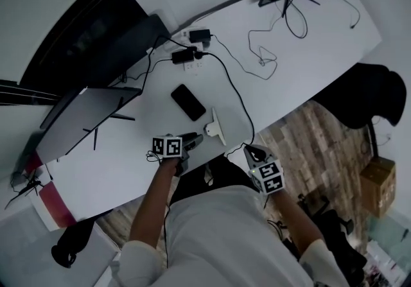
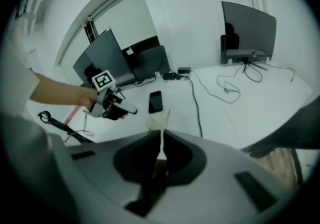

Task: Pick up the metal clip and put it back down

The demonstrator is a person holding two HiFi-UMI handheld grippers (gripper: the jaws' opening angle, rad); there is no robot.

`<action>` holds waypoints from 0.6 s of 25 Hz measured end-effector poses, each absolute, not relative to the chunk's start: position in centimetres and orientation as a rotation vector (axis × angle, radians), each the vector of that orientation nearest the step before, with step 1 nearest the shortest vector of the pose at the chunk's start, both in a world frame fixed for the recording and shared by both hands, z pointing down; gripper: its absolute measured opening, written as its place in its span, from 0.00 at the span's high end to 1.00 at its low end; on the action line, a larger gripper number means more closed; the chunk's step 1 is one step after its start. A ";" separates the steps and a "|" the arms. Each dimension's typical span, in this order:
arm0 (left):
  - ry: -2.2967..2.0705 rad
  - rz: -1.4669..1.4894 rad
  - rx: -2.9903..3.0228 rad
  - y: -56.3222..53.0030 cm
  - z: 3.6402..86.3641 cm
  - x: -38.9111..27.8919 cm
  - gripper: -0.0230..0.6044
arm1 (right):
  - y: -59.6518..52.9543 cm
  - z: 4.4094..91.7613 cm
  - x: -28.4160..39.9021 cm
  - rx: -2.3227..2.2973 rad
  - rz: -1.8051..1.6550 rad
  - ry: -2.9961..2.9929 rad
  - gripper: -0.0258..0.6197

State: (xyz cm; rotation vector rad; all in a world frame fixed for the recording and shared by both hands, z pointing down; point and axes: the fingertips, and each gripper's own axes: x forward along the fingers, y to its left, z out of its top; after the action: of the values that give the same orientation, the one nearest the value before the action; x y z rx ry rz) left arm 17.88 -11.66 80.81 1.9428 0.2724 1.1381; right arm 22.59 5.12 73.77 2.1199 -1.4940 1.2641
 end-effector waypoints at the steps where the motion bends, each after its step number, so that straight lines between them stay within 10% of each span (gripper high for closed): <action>1: 0.275 1.128 1.992 -12.0 79.9 17.5 0.68 | 5.0 73.7 22.5 2.114 1.258 -1.497 0.90; 15: 0.143 0.867 2.447 -13.7 68.3 7.7 0.91 | 4.8 69.1 21.0 2.197 1.083 -1.484 0.90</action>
State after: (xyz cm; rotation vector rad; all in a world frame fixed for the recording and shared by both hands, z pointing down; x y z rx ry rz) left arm 7.71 -13.69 68.27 2.4465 0.1434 0.8668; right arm 20.98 4.76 69.12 2.1968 -1.4843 1.0827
